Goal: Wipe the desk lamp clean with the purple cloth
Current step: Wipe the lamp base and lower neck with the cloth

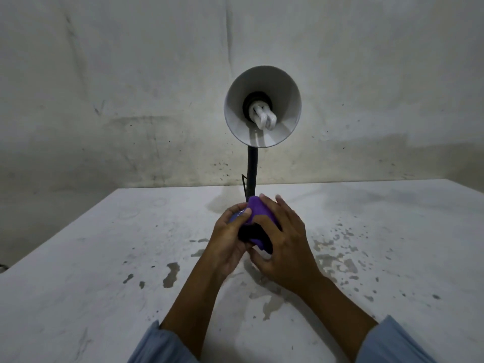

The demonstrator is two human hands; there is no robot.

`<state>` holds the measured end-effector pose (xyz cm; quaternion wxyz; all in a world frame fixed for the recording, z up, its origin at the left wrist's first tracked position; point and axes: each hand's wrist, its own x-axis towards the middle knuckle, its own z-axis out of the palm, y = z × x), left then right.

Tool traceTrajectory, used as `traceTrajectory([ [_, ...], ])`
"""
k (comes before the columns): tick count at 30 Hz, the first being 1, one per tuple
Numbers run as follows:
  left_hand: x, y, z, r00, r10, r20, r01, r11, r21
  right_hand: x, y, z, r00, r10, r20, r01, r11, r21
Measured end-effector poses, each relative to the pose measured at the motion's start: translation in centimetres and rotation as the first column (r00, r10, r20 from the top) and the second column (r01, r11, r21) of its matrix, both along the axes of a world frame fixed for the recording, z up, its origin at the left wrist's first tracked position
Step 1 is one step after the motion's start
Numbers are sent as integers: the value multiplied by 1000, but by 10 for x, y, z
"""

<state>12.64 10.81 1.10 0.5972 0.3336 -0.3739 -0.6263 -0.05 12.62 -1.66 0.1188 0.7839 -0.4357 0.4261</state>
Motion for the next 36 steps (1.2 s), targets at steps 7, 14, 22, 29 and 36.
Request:
traceTrajectory([
  [7, 5, 1, 4, 982, -99, 159, 102, 995, -16, -24, -5, 8, 984, 18, 179, -22, 1000, 16],
  [14, 11, -13, -8, 728, 353, 587, -203, 930, -308, -32, -10, 9, 799, -58, 598, -26, 991, 131],
  [22, 25, -43, -28, 453, 232, 861, -164, 971, -176, -53, -39, 19, 227, -476, 850, -368, 766, 527],
  [29, 15, -64, -39, 170, 253, 952, -38, 967, -250, -48, -61, 21, 96, -494, 864, -611, 655, 443],
  [36, 5, -84, -38, -1, 224, 975, -22, 974, -224, -53, -65, 12, 101, -468, 878, -680, 611, 405],
])
